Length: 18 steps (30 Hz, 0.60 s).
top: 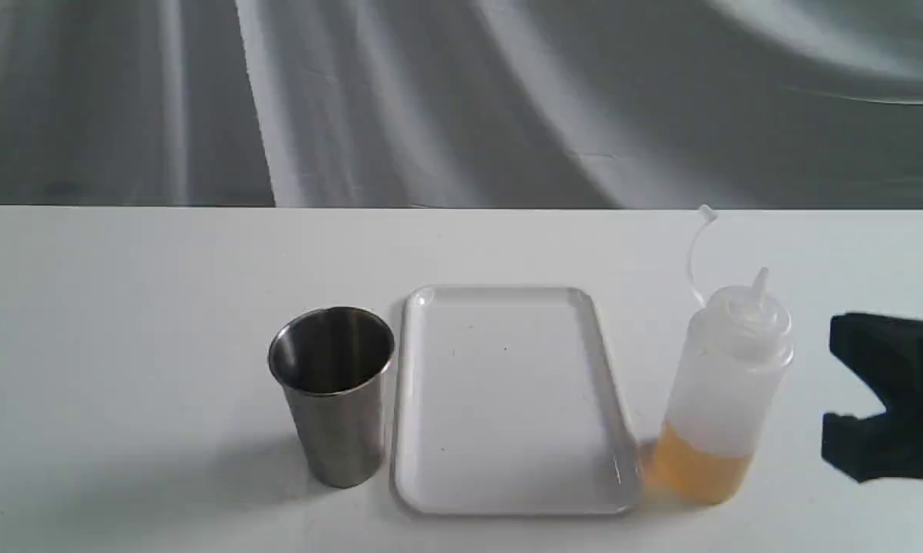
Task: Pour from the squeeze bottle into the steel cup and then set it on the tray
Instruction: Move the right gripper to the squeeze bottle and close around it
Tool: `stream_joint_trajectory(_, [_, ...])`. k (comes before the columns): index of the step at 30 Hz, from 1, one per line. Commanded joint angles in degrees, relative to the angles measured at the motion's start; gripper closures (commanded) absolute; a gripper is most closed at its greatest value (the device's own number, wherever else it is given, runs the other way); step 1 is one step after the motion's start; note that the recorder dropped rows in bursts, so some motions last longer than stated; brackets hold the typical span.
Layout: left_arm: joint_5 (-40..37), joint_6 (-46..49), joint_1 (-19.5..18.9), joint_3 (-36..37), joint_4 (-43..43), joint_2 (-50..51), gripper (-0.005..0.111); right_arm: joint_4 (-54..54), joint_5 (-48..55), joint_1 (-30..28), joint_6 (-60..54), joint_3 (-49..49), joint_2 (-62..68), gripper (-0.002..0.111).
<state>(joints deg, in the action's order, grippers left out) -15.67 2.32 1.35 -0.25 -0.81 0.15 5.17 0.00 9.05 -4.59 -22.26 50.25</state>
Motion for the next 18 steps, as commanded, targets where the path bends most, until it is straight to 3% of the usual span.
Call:
stream_joint_trajectory(1, [0.43, -0.22, -0.09, 0.25, -0.06, -0.15, 0.107, 1.47, -2.68, 0.21, -1.66, 3.45, 0.03, 0.108])
stream_joint_trajectory(9, [0.43, -0.35, -0.09, 0.25, -0.06, -0.15, 0.107, 7.34, -8.53, 0.21, -10.24, 11.38, 0.15, 0.108])
stream_joint_trajectory(18, [0.43, -0.35, -0.09, 0.25, -0.06, -0.15, 0.107, 9.42, -17.61, 0.21, -10.29, 13.15, 10.61, 0.108])
